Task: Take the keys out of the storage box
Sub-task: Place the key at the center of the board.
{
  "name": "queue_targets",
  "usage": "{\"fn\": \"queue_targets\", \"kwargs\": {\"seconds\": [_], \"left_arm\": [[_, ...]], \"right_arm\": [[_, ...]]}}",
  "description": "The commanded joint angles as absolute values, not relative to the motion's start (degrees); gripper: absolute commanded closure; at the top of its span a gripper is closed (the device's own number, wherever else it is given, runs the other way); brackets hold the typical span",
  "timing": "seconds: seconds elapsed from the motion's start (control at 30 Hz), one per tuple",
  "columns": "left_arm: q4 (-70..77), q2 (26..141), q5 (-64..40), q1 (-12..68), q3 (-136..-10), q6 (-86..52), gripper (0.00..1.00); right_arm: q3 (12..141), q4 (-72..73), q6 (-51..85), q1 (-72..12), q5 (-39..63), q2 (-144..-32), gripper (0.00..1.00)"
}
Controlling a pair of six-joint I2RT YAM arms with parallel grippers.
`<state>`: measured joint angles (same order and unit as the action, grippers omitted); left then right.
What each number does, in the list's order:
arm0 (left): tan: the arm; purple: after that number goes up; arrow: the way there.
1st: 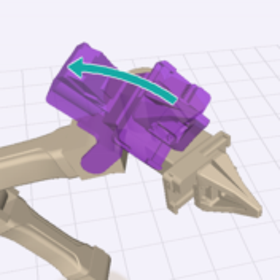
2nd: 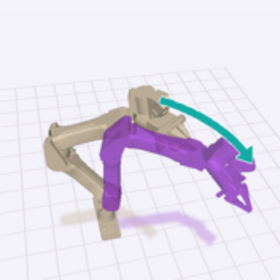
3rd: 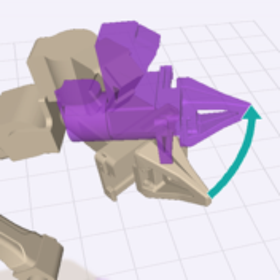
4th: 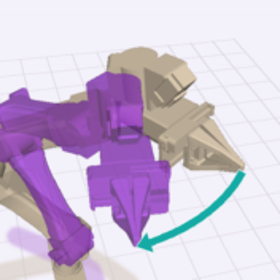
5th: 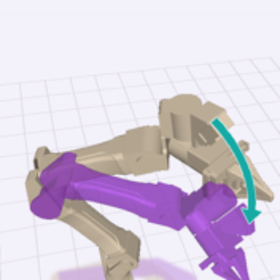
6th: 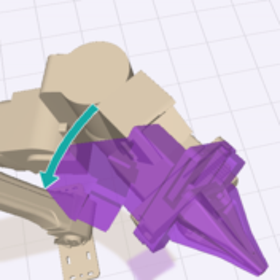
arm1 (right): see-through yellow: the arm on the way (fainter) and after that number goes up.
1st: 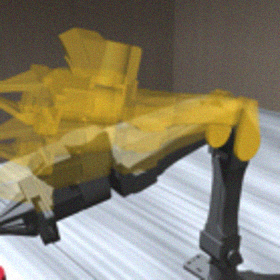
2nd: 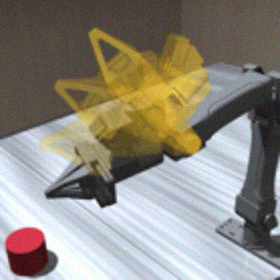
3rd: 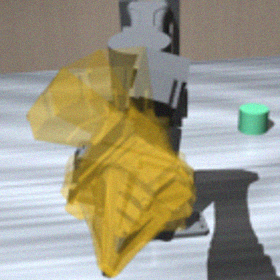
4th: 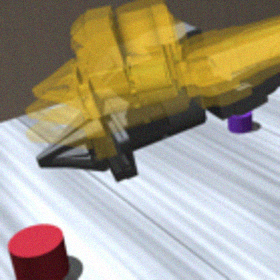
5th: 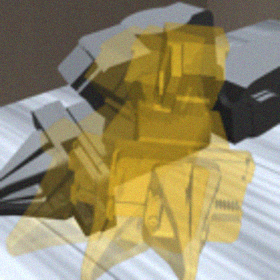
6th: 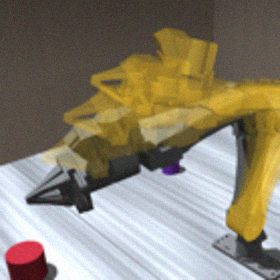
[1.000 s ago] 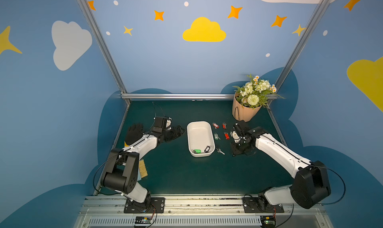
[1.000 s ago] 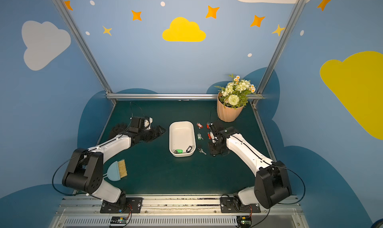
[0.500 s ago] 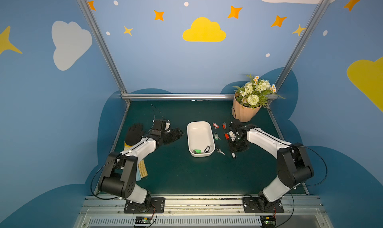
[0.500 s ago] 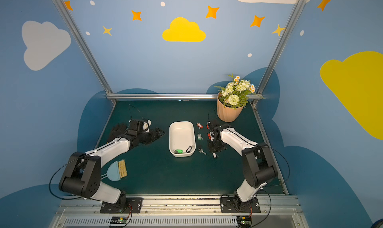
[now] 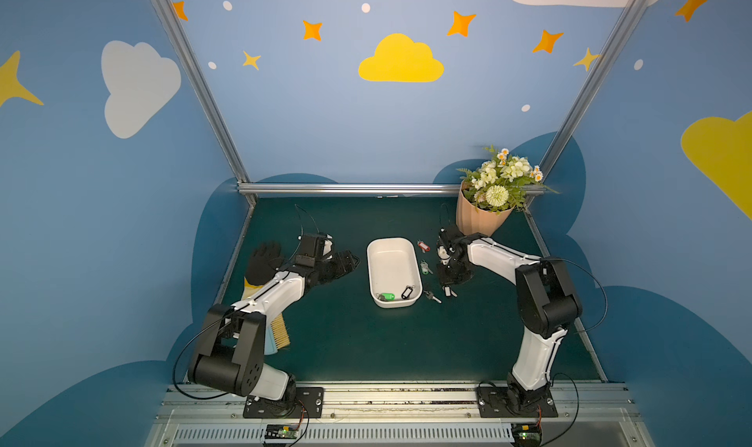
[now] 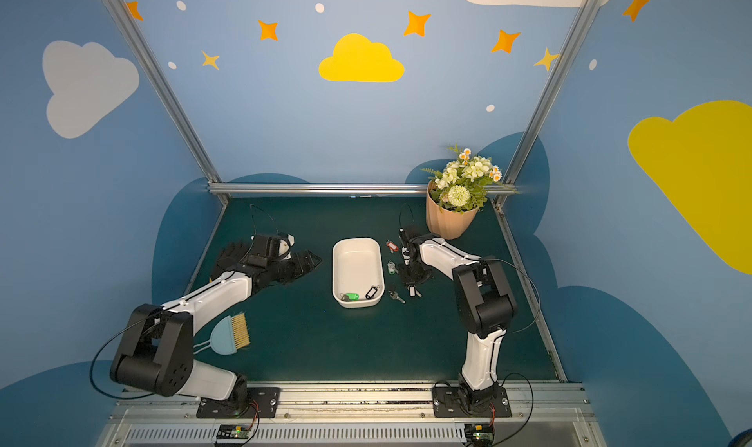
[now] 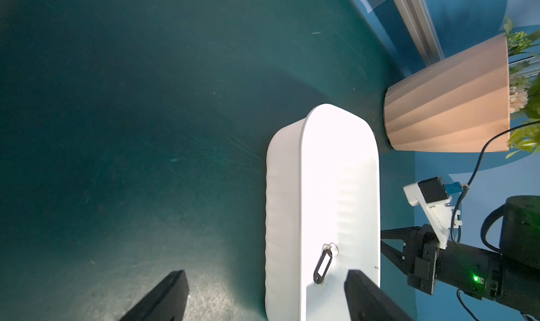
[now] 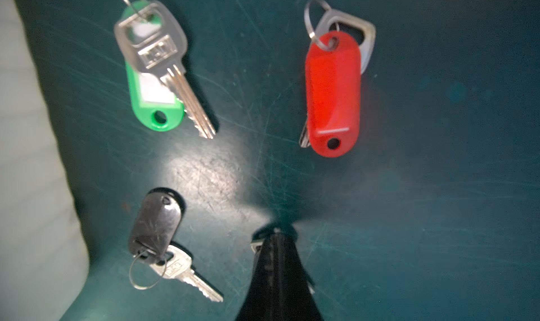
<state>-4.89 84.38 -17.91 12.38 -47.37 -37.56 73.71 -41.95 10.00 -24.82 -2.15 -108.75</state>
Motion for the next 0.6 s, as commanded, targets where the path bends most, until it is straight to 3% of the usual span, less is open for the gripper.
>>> {"fn": "queue_targets", "kwargs": {"seconds": [0.0, 0.17, 0.57], "left_arm": [[-8.3, 83.5, -17.6, 12.3, -50.1, -33.9, 0.1], [-10.9, 83.8, -20.0, 12.2, -52.3, -29.3, 0.1], [-14.9, 95.4, -34.9, 11.8, -61.0, -28.5, 0.18]], "right_arm": [[74.4, -42.5, 9.6, -24.5, -3.0, -108.7, 0.92], [74.8, -45.8, 9.3, -24.5, -3.9, -105.9, 0.71], [94.0, -58.1, 0.0, -29.1, 9.1, -101.9, 0.56]]}}
